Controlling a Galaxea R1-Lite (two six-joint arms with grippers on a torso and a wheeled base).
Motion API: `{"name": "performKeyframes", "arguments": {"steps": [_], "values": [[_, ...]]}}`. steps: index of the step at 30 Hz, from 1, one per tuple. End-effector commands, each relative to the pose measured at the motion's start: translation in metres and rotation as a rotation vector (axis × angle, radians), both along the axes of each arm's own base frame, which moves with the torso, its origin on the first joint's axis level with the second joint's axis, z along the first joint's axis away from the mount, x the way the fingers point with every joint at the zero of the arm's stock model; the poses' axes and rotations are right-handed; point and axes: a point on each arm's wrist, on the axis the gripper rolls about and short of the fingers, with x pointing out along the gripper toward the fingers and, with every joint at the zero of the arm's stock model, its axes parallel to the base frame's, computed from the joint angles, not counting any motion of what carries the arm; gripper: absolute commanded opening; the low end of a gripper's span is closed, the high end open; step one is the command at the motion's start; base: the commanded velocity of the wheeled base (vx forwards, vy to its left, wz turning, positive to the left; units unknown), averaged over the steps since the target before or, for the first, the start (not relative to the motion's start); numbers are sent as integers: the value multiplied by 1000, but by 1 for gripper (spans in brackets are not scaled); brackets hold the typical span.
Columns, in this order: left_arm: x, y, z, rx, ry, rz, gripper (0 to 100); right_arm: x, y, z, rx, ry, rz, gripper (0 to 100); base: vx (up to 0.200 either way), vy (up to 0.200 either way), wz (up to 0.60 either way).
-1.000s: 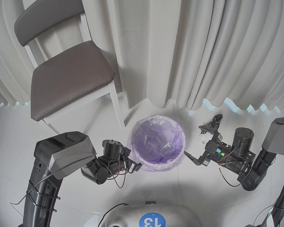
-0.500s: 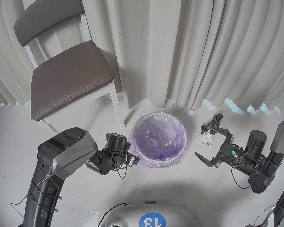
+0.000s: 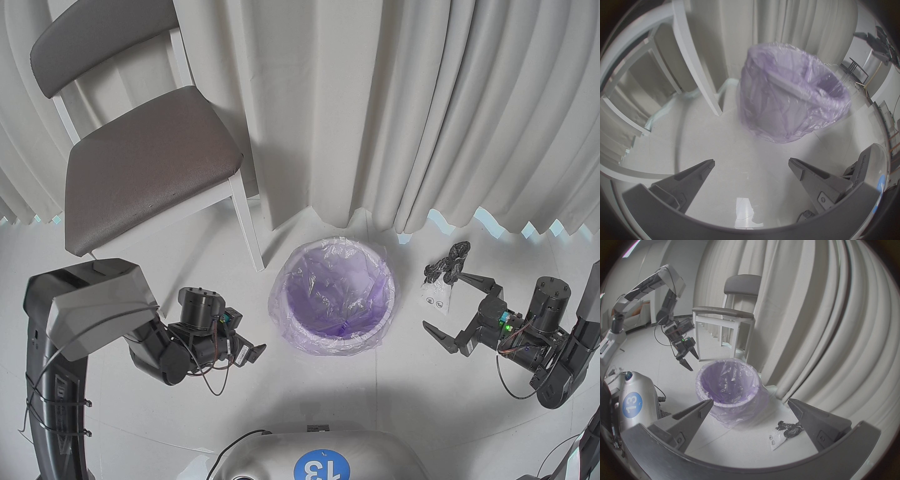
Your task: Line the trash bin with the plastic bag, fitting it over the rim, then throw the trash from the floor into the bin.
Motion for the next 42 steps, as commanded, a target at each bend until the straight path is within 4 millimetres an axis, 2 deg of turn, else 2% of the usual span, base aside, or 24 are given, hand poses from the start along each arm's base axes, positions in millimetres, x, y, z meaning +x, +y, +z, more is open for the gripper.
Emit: {"name": "performKeyframes", "arguments": {"steps": [1, 5, 7, 10, 15, 20, 25, 31, 34, 38, 42], "values": [[8, 10, 43, -25, -130, 34, 100, 4, -20, 9, 40, -29, -79, 100, 0, 0, 0], [22, 5, 36, 7, -156, 96, 100, 2, -21, 9, 54, -19, -84, 100, 0, 0, 0], [39, -3, 29, 28, -186, 142, 100, 1, -22, 9, 56, -20, -87, 100, 0, 0, 0], [53, -11, 23, 31, -211, 165, 100, 2, -25, 10, 56, -21, -98, 100, 0, 0, 0], [68, -25, 7, 46, -184, 152, 100, 4, -32, 8, 56, -15, -124, 100, 0, 0, 0], [93, -37, -5, 40, -212, 161, 100, 8, -36, 9, 59, -27, -139, 100, 0, 0, 0], [116, -47, -15, 54, -202, 179, 100, 13, -48, 14, 73, -49, -188, 100, 0, 0, 0], [116, -69, -20, 42, -162, 154, 100, 19, -56, 21, 110, -75, -219, 100, 0, 0, 0], [115, -75, -32, 49, -151, 144, 100, 22, -59, 21, 113, -79, -229, 100, 0, 0, 0], [117, -76, -41, 65, -152, 162, 100, 23, -63, 22, 125, -81, -244, 100, 0, 0, 0], [120, -72, -30, 57, -177, 189, 100, 24, -65, 22, 135, -80, -251, 100, 0, 0, 0]]}}
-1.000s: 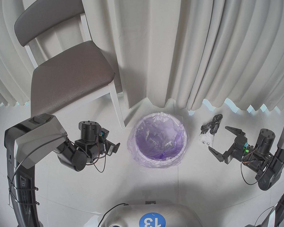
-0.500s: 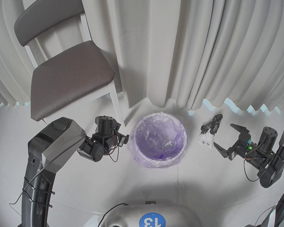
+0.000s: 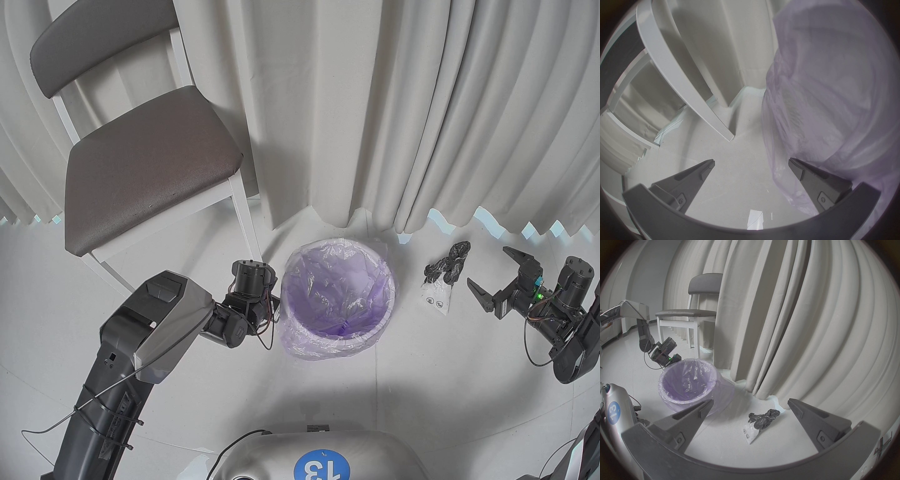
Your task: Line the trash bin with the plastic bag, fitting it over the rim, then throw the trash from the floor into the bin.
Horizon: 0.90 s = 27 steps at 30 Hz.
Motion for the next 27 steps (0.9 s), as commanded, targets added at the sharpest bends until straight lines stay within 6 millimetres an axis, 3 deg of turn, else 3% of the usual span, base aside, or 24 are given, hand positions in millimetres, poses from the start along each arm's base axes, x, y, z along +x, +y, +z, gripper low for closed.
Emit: {"name": "performKeyframes", "arguments": {"steps": [1, 8, 14, 16, 18, 20, 21, 25, 27], "values": [[2, 5, 2, 0, -7, 20, 100, 1, -2, 2, 4, -20, -6, 100, 0, 0, 0], [-15, 26, 42, 3, -11, 58, 100, -2, -2, 2, 3, -15, 12, 100, 0, 0, 0], [-55, 43, 64, 19, -23, 65, 100, -6, -11, 0, 6, -4, 55, 100, 0, 0, 0], [-59, 44, 67, 16, -30, 64, 100, -7, -12, 1, 4, -6, 57, 100, 0, 0, 0], [-78, 48, 93, 5, -57, 56, 100, -8, -15, 5, -1, -22, 65, 100, 0, 0, 0], [-84, 49, 102, -1, -70, 53, 100, -10, -15, 7, -2, -29, 66, 100, 0, 0, 0], [-92, 47, 119, -11, -95, 42, 100, -11, -14, 7, -2, -27, 66, 100, 0, 0, 0], [-116, 28, 159, -40, -150, -25, 100, -17, -16, 13, -4, -42, 60, 100, 0, 0, 0], [-125, 16, 168, -36, -142, -62, 100, -17, -15, 12, -5, -41, 60, 100, 0, 0, 0]]}}
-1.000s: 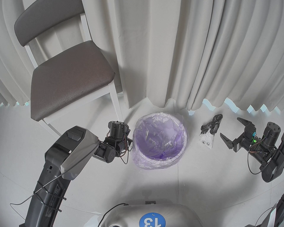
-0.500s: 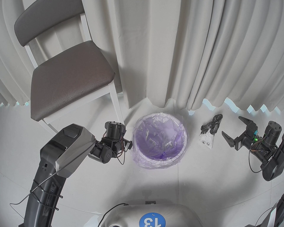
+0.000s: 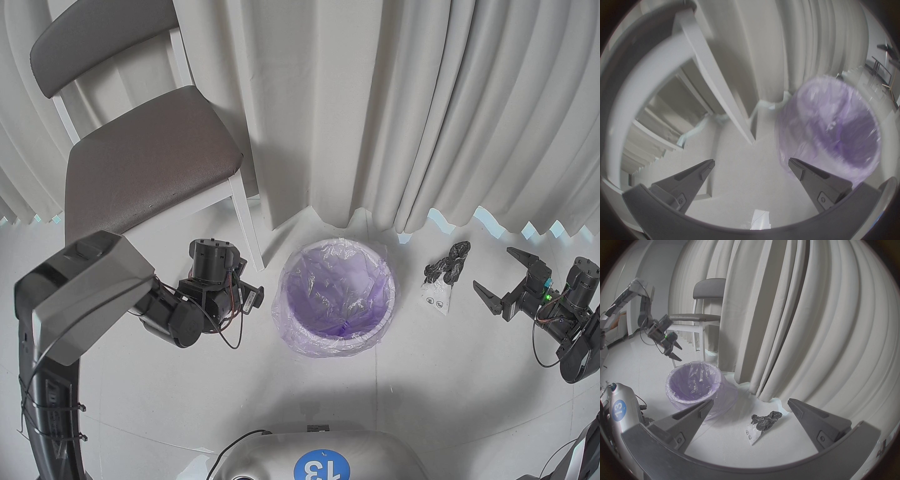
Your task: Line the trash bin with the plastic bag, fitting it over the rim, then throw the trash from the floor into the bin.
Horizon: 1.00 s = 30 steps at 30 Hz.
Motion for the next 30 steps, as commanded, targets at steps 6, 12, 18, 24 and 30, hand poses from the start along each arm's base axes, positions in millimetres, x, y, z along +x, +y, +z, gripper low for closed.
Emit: {"name": "performKeyframes", "arguments": {"steps": [6, 12, 18, 24, 30], "values": [[-47, -59, 76, -20, -74, -143, 100, -11, -4, 12, -5, -46, -12, 100, 0, 0, 0], [-33, -80, 81, -12, -54, -149, 100, -13, -7, 15, -4, -57, -24, 100, 0, 0, 0], [-25, -95, 64, 2, 4, -158, 100, -13, -8, 12, -6, -45, -27, 100, 0, 0, 0], [-7, -129, 22, 23, 46, -190, 100, -11, -12, 8, -10, -34, -42, 100, 0, 0, 0], [3, -157, -8, 22, 132, -193, 100, -11, -21, 8, -8, -33, -73, 100, 0, 0, 0]]}}
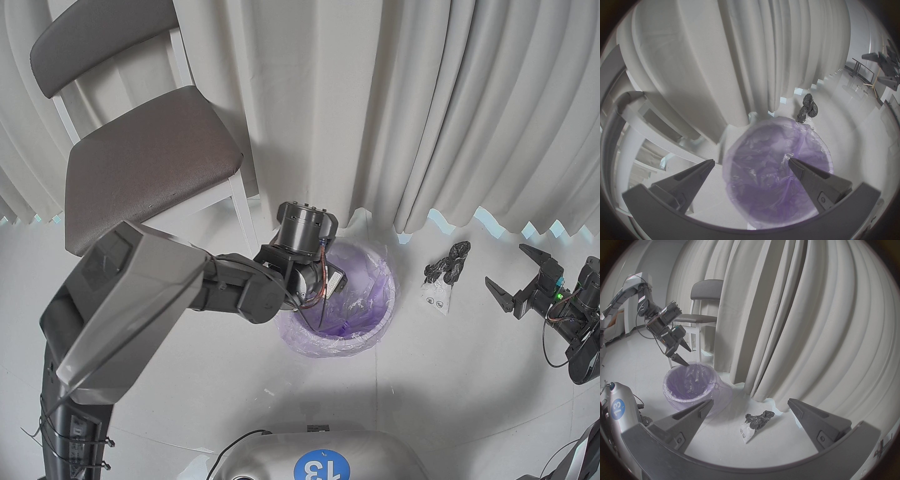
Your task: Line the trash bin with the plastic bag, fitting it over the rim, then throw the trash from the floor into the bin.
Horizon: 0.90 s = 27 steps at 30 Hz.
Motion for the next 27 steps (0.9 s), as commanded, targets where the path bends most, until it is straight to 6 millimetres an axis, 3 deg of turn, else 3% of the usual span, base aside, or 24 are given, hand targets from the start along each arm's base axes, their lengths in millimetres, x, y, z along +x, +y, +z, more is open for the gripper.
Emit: {"name": "performKeyframes", "arguments": {"steps": [1, 4, 5, 11, 20, 24, 27], "values": [[11, -30, -50, 25, 95, -7, 100, 0, -8, 0, -1, -10, -29, 100, 0, 0, 0], [16, -36, -54, 25, 128, 3, 100, 1, -9, -2, -2, -5, -33, 100, 0, 0, 0], [15, -35, -66, 57, 182, 14, 100, 1, -10, -2, -2, -5, -37, 100, 0, 0, 0], [18, -29, -76, 84, 219, 28, 100, 2, -11, -4, -1, 3, -38, 100, 0, 0, 0], [44, -19, -99, -9, 120, 59, 100, 3, -10, -10, -26, 16, -11, 100, 0, 0, 0], [45, -18, -100, -10, 119, 62, 100, 2, -11, -11, -33, 19, -2, 100, 0, 0, 0], [50, -15, -116, -7, 125, 72, 100, 3, -11, -14, -48, 27, 2, 100, 0, 0, 0]]}}
